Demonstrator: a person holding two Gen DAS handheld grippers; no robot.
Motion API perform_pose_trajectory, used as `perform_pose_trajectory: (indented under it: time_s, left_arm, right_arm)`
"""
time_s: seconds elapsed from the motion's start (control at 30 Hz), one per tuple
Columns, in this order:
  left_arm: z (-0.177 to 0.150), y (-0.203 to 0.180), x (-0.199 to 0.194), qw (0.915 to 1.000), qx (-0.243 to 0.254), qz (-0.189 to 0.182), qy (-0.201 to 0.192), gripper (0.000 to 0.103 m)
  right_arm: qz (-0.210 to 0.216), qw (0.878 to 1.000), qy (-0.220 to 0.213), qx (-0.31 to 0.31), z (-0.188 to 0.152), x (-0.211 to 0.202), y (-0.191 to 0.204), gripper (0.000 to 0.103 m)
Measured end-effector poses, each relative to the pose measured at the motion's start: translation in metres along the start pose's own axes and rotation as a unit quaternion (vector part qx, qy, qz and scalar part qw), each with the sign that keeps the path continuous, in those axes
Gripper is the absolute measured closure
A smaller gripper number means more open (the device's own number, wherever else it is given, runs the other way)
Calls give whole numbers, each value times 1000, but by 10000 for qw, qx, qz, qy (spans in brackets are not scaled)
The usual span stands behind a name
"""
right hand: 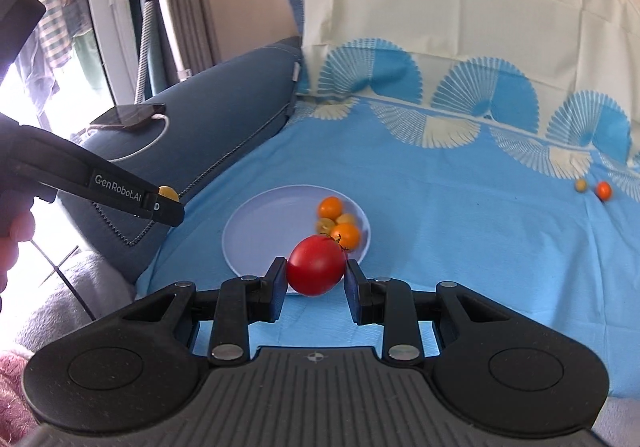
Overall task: Organize fruits
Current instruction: 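Carry the longan and the red tomato back over the plate, then lower both fruits onto the plate and open both tools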
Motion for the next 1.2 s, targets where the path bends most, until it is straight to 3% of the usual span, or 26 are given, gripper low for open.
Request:
perform_pose_trajectory:
  time_s: [0.67,1.2]
  left_arm:
    - [16,19,24,9994,-321,-5,106,77]
    - [50,19,106,9982,-286,35,532,77]
  right_arm:
    - [-49,9996,264,-108,7,32,8,71]
    - [159,9972,706,-179,24,118,19,71]
Point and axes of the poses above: each gripper's, at about its wrist camera, not at the fingertips, and x roughly the way its jaws point, y to its left, z to its top, the point moved 5 cm from there along x, roughly the way its jaws point
